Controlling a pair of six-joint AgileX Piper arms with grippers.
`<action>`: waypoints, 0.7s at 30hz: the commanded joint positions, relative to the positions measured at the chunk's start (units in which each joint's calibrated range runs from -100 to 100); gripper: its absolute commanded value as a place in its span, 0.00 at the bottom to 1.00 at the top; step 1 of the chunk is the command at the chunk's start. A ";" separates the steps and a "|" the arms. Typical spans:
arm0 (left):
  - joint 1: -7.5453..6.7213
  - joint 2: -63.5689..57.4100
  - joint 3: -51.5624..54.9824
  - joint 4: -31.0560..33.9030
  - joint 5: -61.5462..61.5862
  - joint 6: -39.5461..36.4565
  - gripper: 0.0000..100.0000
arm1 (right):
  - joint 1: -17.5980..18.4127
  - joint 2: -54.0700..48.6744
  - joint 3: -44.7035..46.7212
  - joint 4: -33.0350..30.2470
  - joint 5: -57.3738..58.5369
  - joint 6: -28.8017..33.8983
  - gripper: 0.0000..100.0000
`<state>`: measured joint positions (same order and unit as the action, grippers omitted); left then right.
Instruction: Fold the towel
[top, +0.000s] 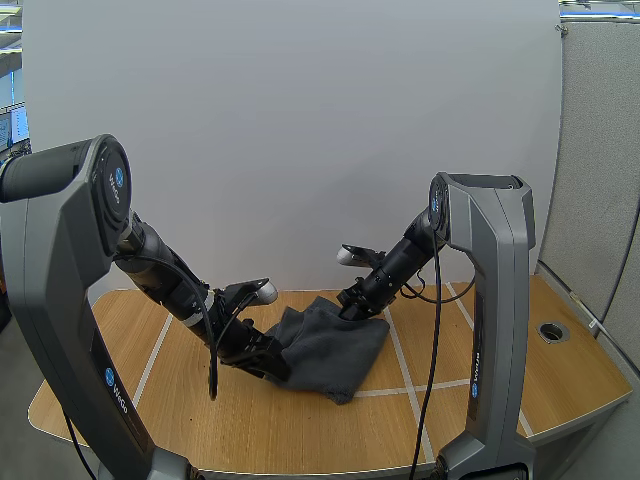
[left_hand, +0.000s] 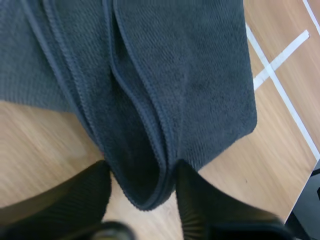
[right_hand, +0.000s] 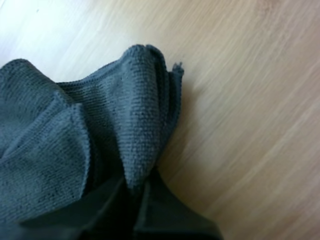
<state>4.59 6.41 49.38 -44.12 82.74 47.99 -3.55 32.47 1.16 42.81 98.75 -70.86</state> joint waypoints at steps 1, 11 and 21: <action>0.04 0.26 -3.55 -2.86 -0.35 1.06 0.03 | -0.02 -0.08 1.64 -5.99 1.25 1.73 0.00; 0.04 1.84 -7.95 -7.96 -1.90 4.39 0.00 | -1.52 -2.99 6.95 -7.55 1.25 3.74 0.00; 0.04 9.68 -14.66 -7.96 -2.08 5.45 0.00 | -1.94 -13.80 23.00 -5.77 1.25 0.08 0.00</action>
<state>4.59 10.61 40.73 -50.64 81.25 52.63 -5.13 26.75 11.65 39.41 98.83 -67.58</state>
